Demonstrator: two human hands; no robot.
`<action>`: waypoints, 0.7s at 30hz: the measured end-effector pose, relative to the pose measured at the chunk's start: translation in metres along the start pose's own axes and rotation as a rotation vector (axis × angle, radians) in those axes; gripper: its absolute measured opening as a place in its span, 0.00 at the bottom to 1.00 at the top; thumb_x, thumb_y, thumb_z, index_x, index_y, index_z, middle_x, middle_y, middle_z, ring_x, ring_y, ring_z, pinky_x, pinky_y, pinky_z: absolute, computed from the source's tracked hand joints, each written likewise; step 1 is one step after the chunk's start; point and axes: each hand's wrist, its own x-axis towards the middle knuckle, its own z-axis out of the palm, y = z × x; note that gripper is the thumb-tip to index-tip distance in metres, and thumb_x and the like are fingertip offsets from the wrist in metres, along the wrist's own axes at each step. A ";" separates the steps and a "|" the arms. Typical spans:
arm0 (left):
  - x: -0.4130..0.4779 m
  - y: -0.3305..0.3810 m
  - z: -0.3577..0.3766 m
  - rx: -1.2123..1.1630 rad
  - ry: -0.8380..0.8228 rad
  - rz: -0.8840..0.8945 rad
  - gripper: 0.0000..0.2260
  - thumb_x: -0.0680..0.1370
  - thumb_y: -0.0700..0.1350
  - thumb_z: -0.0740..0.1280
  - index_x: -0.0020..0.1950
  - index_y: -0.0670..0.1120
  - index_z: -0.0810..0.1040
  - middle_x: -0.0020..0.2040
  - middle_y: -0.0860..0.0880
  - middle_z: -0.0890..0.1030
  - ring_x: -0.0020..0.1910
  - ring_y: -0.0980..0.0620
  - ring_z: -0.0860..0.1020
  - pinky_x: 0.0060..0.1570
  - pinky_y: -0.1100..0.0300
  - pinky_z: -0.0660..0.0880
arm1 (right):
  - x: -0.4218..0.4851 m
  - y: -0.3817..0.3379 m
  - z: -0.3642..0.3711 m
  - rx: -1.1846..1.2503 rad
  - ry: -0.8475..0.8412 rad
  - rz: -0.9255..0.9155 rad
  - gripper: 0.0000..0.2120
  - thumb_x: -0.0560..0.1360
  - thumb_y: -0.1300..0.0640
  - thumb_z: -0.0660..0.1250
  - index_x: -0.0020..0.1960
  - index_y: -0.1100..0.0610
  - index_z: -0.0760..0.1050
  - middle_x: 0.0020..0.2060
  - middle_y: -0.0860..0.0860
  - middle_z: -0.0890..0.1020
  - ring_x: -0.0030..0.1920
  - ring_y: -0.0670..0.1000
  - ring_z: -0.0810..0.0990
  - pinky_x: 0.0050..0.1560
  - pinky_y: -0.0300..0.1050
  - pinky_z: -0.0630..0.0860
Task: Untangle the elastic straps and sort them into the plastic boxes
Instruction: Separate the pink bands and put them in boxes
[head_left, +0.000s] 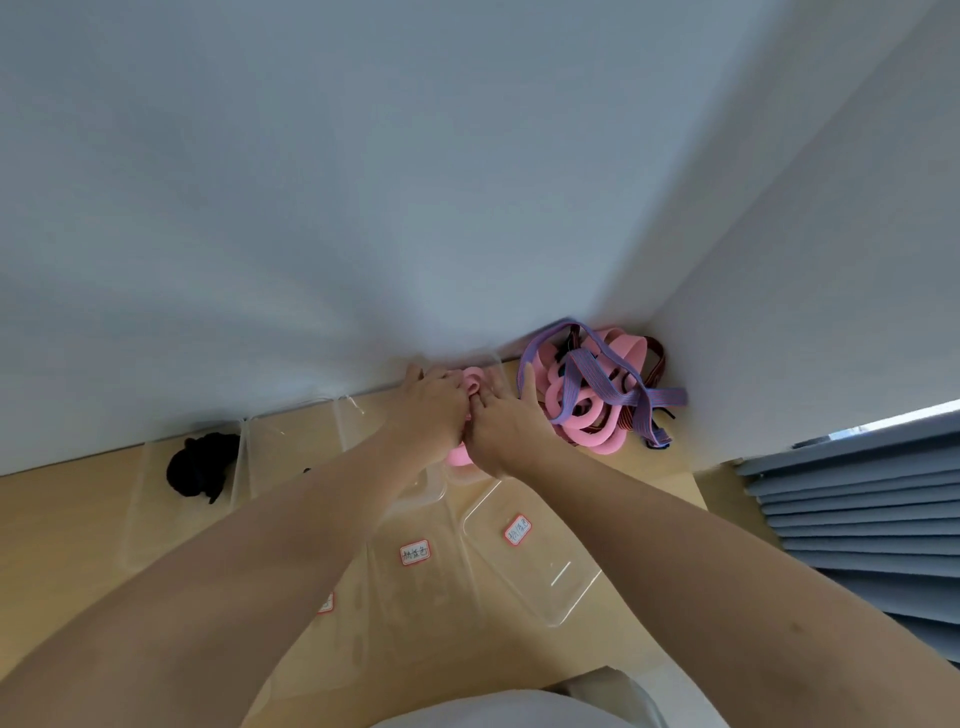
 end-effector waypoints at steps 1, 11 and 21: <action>-0.001 0.001 -0.006 -0.025 0.013 -0.021 0.16 0.82 0.49 0.57 0.69 0.53 0.72 0.66 0.55 0.77 0.67 0.49 0.73 0.66 0.50 0.62 | -0.004 0.003 -0.002 0.006 0.039 -0.015 0.27 0.82 0.56 0.51 0.79 0.62 0.58 0.77 0.57 0.65 0.80 0.62 0.49 0.71 0.77 0.44; -0.024 0.029 -0.045 -0.076 0.167 -0.118 0.21 0.84 0.52 0.56 0.75 0.46 0.67 0.77 0.47 0.67 0.76 0.47 0.64 0.71 0.50 0.61 | -0.045 0.058 -0.034 0.024 0.325 0.017 0.19 0.84 0.52 0.52 0.68 0.59 0.72 0.69 0.58 0.74 0.72 0.60 0.68 0.73 0.58 0.61; -0.027 0.109 -0.080 -0.160 0.138 -0.274 0.21 0.85 0.55 0.56 0.73 0.43 0.68 0.77 0.46 0.68 0.75 0.45 0.66 0.65 0.47 0.71 | -0.091 0.147 -0.056 0.065 0.318 0.057 0.17 0.83 0.54 0.53 0.66 0.61 0.72 0.70 0.60 0.70 0.68 0.60 0.68 0.66 0.53 0.68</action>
